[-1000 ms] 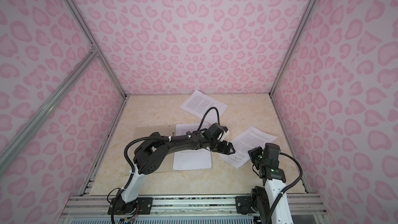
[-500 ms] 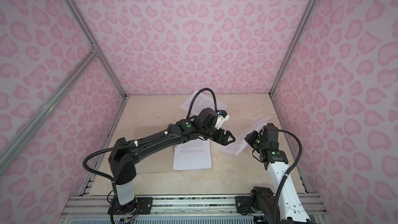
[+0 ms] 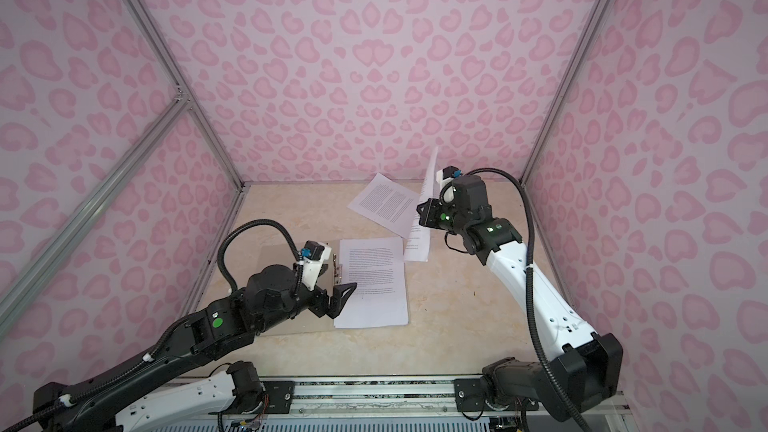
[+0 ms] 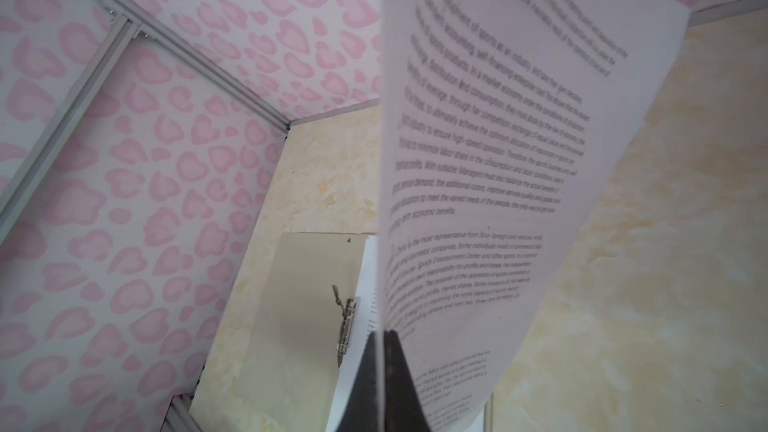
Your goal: Put the files into the folder
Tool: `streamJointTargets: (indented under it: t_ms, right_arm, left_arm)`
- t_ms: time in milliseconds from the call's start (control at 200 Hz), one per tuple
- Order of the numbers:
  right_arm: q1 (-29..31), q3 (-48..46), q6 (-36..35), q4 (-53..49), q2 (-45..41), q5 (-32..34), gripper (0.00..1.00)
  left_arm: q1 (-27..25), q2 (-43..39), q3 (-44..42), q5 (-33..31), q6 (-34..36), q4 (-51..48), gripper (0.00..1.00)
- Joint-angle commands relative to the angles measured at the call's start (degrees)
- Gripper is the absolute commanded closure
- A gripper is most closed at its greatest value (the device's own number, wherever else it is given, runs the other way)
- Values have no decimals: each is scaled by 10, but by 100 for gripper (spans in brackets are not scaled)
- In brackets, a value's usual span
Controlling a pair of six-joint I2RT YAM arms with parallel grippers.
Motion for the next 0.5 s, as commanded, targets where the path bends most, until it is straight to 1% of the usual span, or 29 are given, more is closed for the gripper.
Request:
streamJointTargets:
  t_ms: [0,50,115,165,240,325,375,495]
  right_arm:
    - [21,13,21,20,14,-96,100]
    - [19,5,30,37,10,-112,100]
    - [9,-10,25,43,13,-120,100]
    - [0,-25,23,44,23,-130,100]
    - [-10,-62,20,78,43,-157,100]
    - [-14,-97,8,97,81,-157,100]
    - [-11,-107,-20,88,108,-132,100]
    - [-3,-126,-52,94,172,-111,100]
  left_arm:
    - [1,-86,-39,-140,-5,-31,3]
    - [1,-133,-56,-163,-12,-49,3]
    - [1,-196,-74,-185,-21,-67,3]
    - [1,-238,-88,-187,-28,-72,3]
    - [1,-286,-105,-176,-42,-74,3]
    - [1,-305,-107,-161,-60,-96,3]
    - [1,-304,-100,-153,-69,-121,3]
    - [1,-291,-81,-141,-77,-167,3]
